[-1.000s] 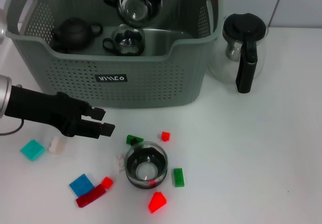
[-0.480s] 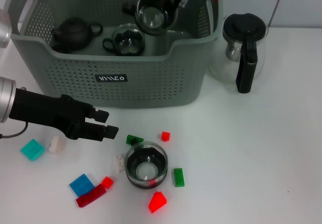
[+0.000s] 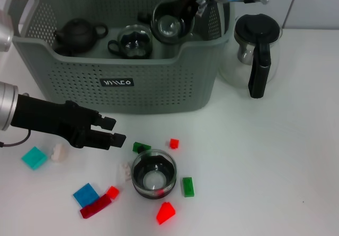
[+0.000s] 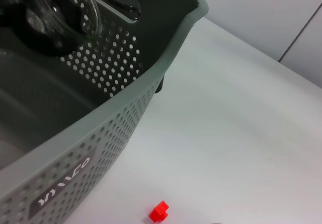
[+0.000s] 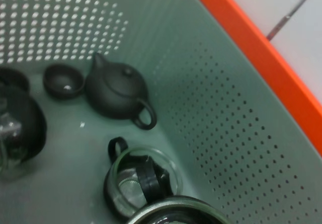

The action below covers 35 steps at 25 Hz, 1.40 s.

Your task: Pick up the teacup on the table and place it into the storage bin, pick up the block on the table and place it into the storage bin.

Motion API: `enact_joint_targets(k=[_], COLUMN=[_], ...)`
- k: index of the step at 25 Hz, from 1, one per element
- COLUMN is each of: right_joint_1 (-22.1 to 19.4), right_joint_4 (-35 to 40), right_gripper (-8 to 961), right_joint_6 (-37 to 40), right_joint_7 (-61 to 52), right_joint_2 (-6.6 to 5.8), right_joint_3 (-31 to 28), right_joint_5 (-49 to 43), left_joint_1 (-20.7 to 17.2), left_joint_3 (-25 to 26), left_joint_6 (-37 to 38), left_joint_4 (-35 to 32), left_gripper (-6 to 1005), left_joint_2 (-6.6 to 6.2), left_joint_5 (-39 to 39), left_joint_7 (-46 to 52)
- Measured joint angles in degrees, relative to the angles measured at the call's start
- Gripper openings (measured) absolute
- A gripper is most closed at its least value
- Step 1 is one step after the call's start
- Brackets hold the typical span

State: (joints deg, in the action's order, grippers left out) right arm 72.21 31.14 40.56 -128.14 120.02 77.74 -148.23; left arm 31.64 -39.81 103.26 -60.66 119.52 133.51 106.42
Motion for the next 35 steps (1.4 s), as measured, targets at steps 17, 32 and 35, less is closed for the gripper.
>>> enact_joint_targets(k=[17,32,35], right_joint_1=[0.5,0.6,0.5], right_joint_4=[0.5,0.1,0.1], right_gripper=[51,51,51], right_joint_6=[0.6,1.0,0.7], right_joint_7=[1.9,1.8,1.3], right_joint_2=[0.56,0.65,0.65], right_joint_3=[7.2,8.3,8.3], right_joint_5=[-5.9,-5.8,-5.8], left_joint_1=[-0.3,-0.1,-0.1], left_joint_3=[0.3,0.2,0.3], left_joint_6=[-0.2,-1.0,-1.0], left_joint_4=[0.0,0.7,0.7], left_gripper=[568,568,568], left_joint_2=[0.09,0.1,0.1], left_joint_5=[-0.4,-0.4,-0.4], left_joint_7=[-0.2,-0.2,-0.3])
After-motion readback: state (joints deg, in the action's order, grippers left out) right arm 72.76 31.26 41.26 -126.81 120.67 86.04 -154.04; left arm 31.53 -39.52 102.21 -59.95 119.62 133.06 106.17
